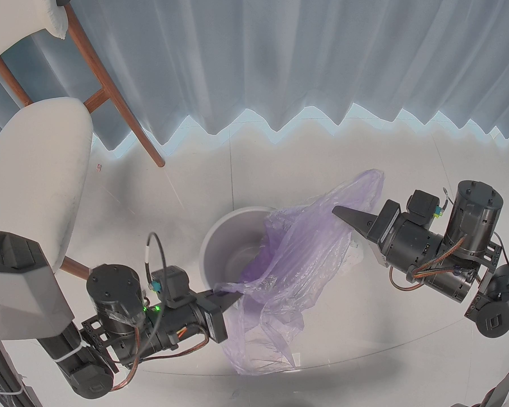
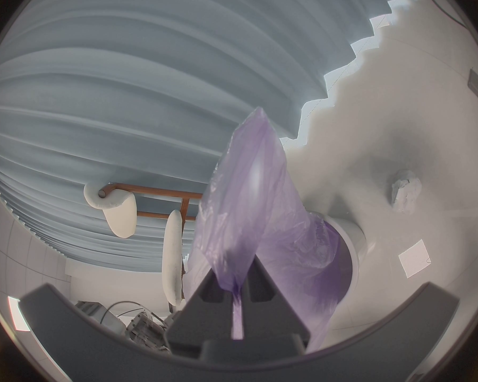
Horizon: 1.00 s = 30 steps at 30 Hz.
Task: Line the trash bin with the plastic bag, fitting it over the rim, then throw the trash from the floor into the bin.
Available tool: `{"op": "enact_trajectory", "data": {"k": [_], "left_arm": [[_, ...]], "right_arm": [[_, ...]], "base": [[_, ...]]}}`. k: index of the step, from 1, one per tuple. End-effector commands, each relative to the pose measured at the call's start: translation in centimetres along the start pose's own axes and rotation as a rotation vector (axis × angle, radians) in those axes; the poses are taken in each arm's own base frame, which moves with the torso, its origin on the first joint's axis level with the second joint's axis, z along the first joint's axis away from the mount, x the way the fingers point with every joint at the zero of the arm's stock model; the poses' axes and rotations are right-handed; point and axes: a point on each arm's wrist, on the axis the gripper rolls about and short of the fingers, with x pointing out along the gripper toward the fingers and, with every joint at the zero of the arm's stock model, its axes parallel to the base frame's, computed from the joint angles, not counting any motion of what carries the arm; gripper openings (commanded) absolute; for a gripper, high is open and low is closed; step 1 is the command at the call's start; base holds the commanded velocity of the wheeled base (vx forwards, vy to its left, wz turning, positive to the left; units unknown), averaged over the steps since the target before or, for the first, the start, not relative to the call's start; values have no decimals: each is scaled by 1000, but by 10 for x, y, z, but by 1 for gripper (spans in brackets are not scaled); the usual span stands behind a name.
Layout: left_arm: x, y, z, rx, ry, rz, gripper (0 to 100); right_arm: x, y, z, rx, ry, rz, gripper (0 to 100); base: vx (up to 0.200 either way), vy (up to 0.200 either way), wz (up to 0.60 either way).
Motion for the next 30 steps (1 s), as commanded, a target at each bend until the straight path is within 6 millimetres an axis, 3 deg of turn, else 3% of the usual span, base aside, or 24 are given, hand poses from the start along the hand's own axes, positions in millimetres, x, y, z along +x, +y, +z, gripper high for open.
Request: {"op": "enact_trajectory", "data": {"k": [1, 9, 21, 30], "left_arm": [[-3, 4, 21, -15, -91, 19, 0], [-5, 24, 45, -46, -195, 85, 0], [-4, 33, 52, -47, -235, 139, 0], [-3, 33, 54, -45, -248, 143, 0]], "right_arm": [[0, -1, 3, 0, -10, -1, 0], [-2, -2, 13, -2, -54, 35, 0], [-29, 2, 35, 35, -18, 148, 0], [-32, -5, 33, 38, 30, 155, 0]], "base": [[0, 0, 0], [0, 0, 0], [0, 0, 0], [0, 0, 0]]}}
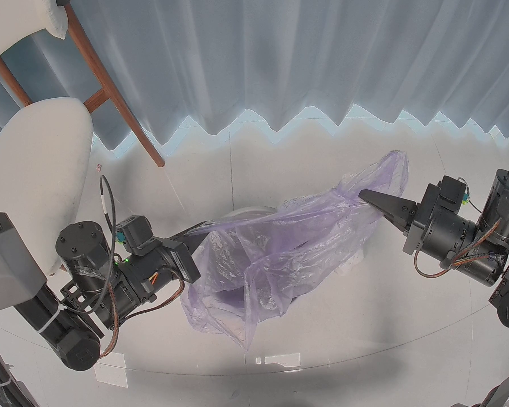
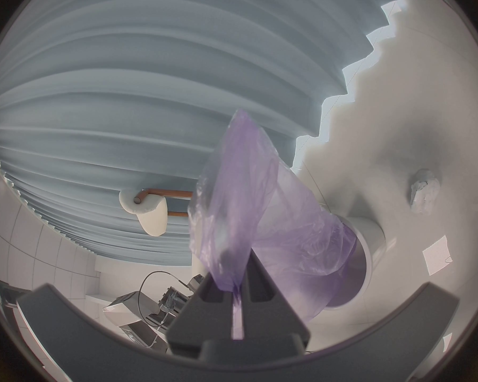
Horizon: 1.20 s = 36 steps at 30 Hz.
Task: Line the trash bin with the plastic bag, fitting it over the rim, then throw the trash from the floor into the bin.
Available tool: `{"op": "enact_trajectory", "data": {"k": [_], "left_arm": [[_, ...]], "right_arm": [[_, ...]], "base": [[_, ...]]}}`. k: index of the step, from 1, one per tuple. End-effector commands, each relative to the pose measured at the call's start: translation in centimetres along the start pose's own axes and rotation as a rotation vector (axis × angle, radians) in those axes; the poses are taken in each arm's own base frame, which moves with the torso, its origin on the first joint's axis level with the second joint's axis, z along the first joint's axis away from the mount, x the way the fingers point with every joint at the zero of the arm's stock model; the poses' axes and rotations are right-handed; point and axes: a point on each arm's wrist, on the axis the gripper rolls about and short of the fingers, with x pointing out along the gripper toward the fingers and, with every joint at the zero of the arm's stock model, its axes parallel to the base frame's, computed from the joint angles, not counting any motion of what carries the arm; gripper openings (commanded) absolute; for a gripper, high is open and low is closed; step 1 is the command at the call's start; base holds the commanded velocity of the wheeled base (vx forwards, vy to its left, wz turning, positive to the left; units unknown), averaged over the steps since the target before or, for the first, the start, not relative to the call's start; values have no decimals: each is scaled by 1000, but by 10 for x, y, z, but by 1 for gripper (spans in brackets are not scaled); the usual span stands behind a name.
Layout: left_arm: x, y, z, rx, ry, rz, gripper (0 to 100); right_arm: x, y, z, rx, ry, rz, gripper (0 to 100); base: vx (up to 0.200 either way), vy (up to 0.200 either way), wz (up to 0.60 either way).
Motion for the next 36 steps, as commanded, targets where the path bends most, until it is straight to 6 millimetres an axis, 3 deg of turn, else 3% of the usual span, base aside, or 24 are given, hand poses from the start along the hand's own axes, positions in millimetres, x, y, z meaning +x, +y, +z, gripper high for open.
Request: {"op": "enact_trajectory", "data": {"k": [1, 7, 14, 17, 21, 25, 31, 32, 36], "left_arm": [[1, 1, 1, 0, -7, 4, 0], [3, -12, 3, -69, -14, -41, 0], [5, -22, 19, -62, -75, -95, 0], [16, -26, 35, -56, -119, -137, 0], [17, -32, 44, -56, -65, -230, 0], [9, -34, 54, -56, -33, -263, 0], [4, -31, 54, -62, -12, -244, 0], [2, -27, 59, -58, -30, -229, 0], [-5, -28, 66, -52, -47, -229, 0]], "right_arm": [[-1, -1, 0, 0, 1, -5, 0], [8, -9, -4, 12, 19, -22, 0], [11, -5, -7, 19, 33, -8, 0], [28, -11, -27, 24, 115, -15, 0], [47, -20, -38, 6, 152, -37, 0], [58, -21, -35, -7, 147, -27, 0], [69, -29, -41, -3, 174, -47, 0], [70, -28, -47, 1, 190, -48, 100], [66, -31, -52, 13, 202, -64, 100]], "base": [[0, 0, 0], [0, 0, 0], [0, 0, 0], [0, 0, 0], [0, 0, 0], [0, 0, 0], [0, 0, 0], [0, 0, 0], [0, 0, 0]]}}
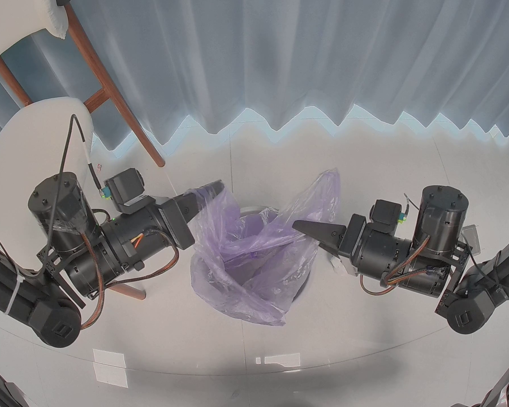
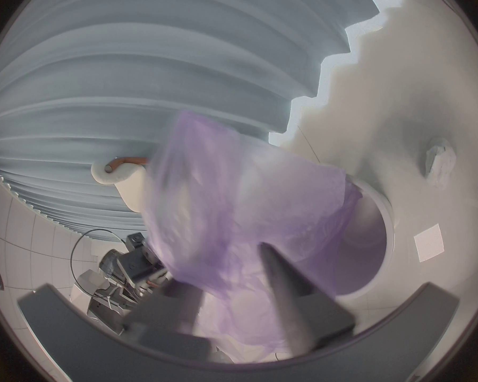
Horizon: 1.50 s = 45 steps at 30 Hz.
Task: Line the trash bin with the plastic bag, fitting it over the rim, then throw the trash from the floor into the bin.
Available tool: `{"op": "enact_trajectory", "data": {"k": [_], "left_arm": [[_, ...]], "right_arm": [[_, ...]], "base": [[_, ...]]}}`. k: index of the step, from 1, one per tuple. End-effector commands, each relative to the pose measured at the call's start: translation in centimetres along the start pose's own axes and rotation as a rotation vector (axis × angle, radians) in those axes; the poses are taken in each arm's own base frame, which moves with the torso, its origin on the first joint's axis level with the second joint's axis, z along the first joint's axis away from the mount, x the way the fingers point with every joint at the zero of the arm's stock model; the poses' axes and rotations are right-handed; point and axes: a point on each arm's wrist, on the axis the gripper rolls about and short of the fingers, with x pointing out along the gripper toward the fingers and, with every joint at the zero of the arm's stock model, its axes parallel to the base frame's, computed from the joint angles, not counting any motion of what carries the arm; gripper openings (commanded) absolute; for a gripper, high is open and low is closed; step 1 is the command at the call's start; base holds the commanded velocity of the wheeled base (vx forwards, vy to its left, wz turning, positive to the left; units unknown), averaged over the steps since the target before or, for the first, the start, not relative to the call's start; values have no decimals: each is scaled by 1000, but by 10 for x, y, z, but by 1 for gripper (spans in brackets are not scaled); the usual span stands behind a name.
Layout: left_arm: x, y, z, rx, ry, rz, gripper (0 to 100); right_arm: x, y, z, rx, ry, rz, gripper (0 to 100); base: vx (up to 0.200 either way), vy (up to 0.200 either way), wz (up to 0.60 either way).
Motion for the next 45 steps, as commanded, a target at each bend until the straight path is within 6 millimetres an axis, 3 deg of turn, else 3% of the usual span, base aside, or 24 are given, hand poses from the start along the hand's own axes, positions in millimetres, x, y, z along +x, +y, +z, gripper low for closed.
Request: {"op": "enact_trajectory", "data": {"k": [1, 7, 13, 27, 45], "left_arm": [[-8, -7, 10, 11, -26, -10, 0], [-16, -13, 13, 15, -36, -21, 0], [-16, -20, 9, 9, -22, -43, 0], [-13, -18, 6, 7, -10, -35, 0], [-12, -16, 3, 4, -3, -30, 0]], "right_arm": [[1, -9, -11, 15, 33, -34, 100], [-3, -16, -19, 25, 45, -78, 100], [-2, -8, -25, 10, 21, -85, 100], [-9, 5, -72, -103, 77, -44, 100], [-9, -5, -78, -115, 79, -98, 100]], "base": [[0, 0, 0], [0, 0, 0], [0, 0, 0], [0, 0, 0], [0, 0, 0]]}}
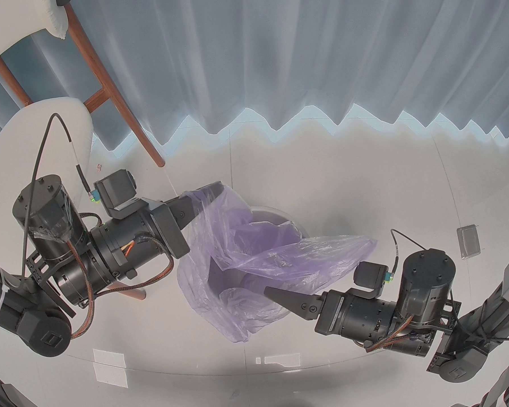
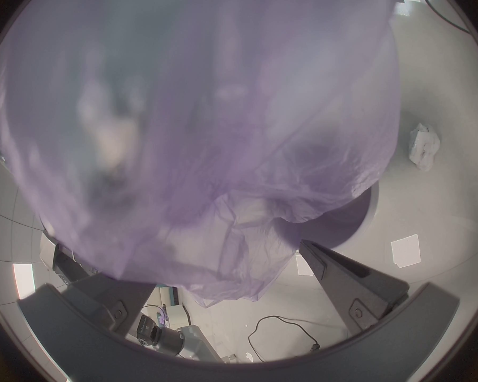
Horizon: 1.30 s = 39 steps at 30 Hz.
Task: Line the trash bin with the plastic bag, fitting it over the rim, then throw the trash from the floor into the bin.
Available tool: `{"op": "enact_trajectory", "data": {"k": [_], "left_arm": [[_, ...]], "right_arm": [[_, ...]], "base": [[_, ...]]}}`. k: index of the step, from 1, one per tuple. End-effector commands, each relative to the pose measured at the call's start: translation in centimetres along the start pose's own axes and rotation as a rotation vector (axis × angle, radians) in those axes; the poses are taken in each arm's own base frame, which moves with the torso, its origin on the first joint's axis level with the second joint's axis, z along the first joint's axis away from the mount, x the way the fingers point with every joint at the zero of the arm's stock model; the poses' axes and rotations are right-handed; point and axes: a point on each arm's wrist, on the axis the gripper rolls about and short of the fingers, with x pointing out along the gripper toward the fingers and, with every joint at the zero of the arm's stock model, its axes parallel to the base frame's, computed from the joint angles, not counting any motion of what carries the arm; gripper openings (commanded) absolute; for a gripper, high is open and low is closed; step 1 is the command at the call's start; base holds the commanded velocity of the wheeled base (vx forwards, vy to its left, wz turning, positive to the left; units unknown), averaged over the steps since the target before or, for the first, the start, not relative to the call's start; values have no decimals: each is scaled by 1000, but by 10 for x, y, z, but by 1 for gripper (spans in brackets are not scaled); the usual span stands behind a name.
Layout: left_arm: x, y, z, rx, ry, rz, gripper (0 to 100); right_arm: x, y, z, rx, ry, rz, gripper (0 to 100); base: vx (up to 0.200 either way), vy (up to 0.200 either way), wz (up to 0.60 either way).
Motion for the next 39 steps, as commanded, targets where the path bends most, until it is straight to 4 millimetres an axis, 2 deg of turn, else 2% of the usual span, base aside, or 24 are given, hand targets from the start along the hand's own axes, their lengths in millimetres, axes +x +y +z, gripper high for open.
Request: {"op": "enact_trajectory", "data": {"k": [1, 2, 12, 20, 22, 23, 26, 29, 32, 39], "left_arm": [[0, 0, 0, -1, 1, 1, 0], [0, 0, 0, -1, 1, 1, 0], [0, 5, -3, -1, 11, 16, 0], [1, 18, -1, 1, 1, 63, 0], [0, 20, 0, 1, -4, 71, 0], [3, 24, -1, 0, -4, 85, 0], [7, 29, -3, -4, -6, 126, 0], [7, 33, -4, -15, 13, 171, 0], [4, 35, -8, -40, 72, 217, 0], [-7, 30, -8, -62, 133, 249, 0]], "right_arm": [[5, -3, -1, 3, -11, -23, 100], [5, -3, -1, 3, -11, -23, 0], [6, -7, 3, -1, -91, 7, 0], [-4, -8, 43, 19, -241, 25, 0], [-2, -9, 49, 28, -259, 25, 0], [1, -13, 60, 33, -295, 21, 0], [10, -19, 74, 37, -339, 18, 0], [19, -16, 85, 65, -365, 51, 0], [28, -12, 86, 86, -320, 78, 0], [53, -7, 69, 105, -178, 47, 0]], "base": [[0, 0, 0], [0, 0, 0], [0, 0, 0], [0, 0, 0], [0, 0, 0], [0, 0, 0], [0, 0, 0], [0, 0, 0], [0, 0, 0], [0, 0, 0]]}}
